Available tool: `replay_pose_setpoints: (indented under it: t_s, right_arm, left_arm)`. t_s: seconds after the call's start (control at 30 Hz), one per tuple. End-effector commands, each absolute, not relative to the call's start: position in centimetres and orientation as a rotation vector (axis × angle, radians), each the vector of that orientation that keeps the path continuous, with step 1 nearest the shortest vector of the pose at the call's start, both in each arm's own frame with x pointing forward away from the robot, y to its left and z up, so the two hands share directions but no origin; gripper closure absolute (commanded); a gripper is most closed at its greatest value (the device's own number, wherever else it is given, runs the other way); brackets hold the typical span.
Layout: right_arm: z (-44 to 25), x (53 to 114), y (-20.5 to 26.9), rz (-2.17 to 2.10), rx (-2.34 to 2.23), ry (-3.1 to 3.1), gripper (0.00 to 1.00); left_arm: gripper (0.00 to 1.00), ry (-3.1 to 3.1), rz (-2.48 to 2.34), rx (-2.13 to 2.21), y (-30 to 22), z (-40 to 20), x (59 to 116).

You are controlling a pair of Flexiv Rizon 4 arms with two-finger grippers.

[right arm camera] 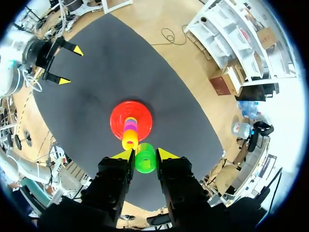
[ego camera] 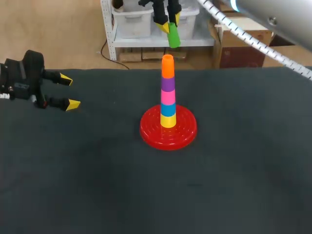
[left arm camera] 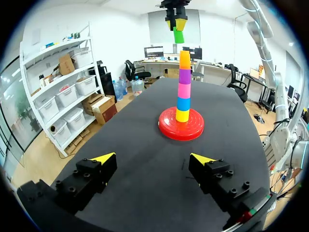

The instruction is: Pick up and stack the cylinders on the red base in this order: pink,purple,orange,green

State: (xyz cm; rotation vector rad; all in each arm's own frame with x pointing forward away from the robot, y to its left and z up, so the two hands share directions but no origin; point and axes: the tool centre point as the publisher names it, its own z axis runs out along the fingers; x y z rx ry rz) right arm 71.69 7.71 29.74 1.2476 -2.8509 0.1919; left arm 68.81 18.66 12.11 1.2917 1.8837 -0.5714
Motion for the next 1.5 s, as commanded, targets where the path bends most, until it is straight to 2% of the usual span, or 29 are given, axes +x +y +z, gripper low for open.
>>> replay_pose_setpoints:
  t_s: [0.03,0.53,1.5]
  right_arm:
    - [30.0,72.4,8.7,0.317,1.136,-2.568,1.00]
    - [29.3,71.4,10.0,0.301,1.201,-2.582,1.00]
    - [27.8,70.3,9.5,0.229,1.295,-2.713,1.00]
  left_arm:
    - [0.00,1.877,-0.569,1.288,18.7,12.0,68.6]
    - [0.00,1.877,-0.569,1.288,18.7,12.0,68.6]
    - [0.00,1.877,-0.569,1.288,18.7,12.0,68.6]
